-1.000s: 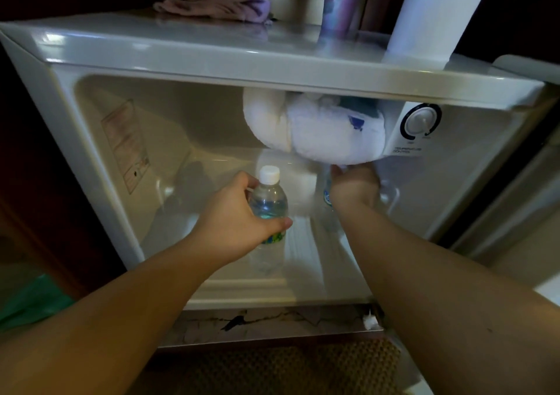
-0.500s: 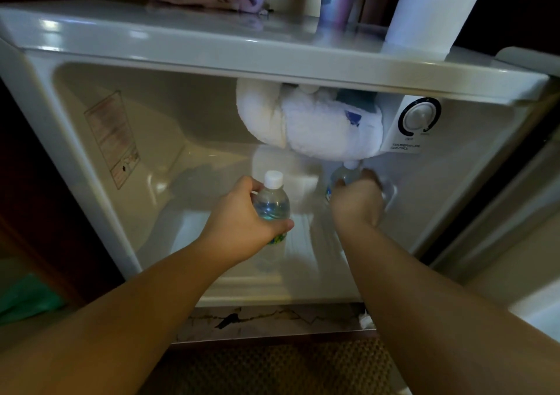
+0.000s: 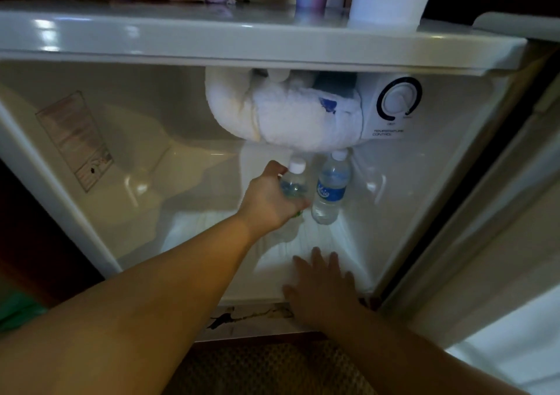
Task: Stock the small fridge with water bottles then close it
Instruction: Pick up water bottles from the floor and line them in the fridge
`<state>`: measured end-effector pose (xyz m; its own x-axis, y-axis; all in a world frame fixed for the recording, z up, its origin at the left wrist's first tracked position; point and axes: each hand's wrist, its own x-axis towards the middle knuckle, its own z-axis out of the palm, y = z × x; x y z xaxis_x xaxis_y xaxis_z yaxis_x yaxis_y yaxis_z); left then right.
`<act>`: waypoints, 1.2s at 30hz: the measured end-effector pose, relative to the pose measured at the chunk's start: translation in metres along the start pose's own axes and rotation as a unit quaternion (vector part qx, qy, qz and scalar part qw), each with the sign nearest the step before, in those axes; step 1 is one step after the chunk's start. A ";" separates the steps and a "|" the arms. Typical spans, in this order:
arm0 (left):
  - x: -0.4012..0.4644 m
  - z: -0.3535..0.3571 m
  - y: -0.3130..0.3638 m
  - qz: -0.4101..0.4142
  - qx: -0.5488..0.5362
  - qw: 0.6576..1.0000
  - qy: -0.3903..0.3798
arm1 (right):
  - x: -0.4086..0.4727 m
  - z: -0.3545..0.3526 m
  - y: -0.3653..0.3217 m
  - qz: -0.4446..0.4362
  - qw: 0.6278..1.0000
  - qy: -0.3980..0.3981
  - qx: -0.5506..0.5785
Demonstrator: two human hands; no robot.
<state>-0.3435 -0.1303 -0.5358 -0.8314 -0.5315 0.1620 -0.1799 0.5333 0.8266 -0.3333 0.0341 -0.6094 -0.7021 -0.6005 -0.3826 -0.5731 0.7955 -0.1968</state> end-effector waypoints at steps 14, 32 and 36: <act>0.034 0.033 -0.003 -0.026 -0.086 0.996 0.022 | 0.003 0.043 -0.007 -0.013 0.996 -0.016 -0.083; 0.027 0.026 -0.004 -0.038 -0.020 0.999 -0.016 | 0.001 0.043 -0.006 -0.014 0.996 -0.025 -0.084; -0.002 -0.007 0.000 -0.059 0.069 0.995 -0.049 | -0.006 0.031 -0.012 0.002 0.997 -0.016 -0.073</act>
<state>-0.3377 -0.1338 -0.5321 -0.8460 -0.5332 0.0097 -0.3441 0.5597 0.7539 -0.3086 0.0306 -0.6329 -0.6914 -0.5933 -0.4123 -0.6279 0.7757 -0.0633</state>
